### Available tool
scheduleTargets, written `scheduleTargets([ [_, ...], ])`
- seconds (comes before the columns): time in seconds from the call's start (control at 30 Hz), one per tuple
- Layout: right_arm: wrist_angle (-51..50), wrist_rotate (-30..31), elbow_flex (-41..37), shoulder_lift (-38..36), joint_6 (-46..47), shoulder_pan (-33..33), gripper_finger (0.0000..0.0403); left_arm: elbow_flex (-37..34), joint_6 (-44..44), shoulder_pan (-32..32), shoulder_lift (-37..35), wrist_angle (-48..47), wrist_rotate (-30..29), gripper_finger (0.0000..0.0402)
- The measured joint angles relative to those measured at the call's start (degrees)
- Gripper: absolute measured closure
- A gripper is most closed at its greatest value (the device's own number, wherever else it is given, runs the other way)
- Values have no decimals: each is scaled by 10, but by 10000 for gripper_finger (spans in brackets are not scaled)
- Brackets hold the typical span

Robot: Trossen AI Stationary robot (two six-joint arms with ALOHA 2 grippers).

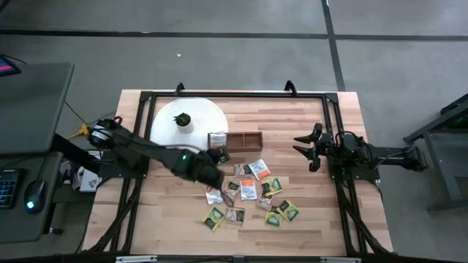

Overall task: Pick & Place Tea
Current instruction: Put the yellow tea bag into the middle section of the wooden organizer

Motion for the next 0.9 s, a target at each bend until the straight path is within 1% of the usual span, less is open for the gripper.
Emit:
scheduleTargets([
  [0.1, 0, 0, 0, 0, 0, 0, 250, 0, 79, 42, 0, 47, -7, 401],
  [0.23, 0, 0, 0, 0, 0, 0, 250, -9, 198, 97, 0, 159, -10, 401],
  [0.3, 0, 0, 0, 0, 0, 0, 250, -10, 258, 123, 1, 204, 18, 401],
  [0.37, 0, 0, 0, 0, 0, 0, 250, -10, 313, 145, 16, 245, 39, 401],
  [0.43, 0, 0, 0, 0, 0, 0, 250, -11, 349, 163, 31, 259, 51, 401],
  [0.57, 1, 0, 0, 0, 0, 0, 250, -9, 392, 192, 62, 281, 57, 401],
  [0.6, 1, 0, 0, 0, 0, 0, 250, -11, 394, 196, 69, 280, 50, 401],
  [0.67, 0, 0, 0, 0, 0, 0, 250, -10, 394, 203, 94, 319, 24, 401],
  [0.7, 0, 0, 0, 0, 0, 0, 250, -10, 394, 205, 103, 329, 21, 401],
  [0.77, 0, 0, 0, 0, 0, 0, 250, -12, 392, 208, 110, 326, 22, 401],
  [0.83, 1, 0, 0, 0, 0, 0, 250, -8, 391, 208, 120, 344, 33, 401],
  [0.9, 0, 0, 0, 0, 0, 0, 250, -11, 390, 207, 124, 332, 42, 401],
])
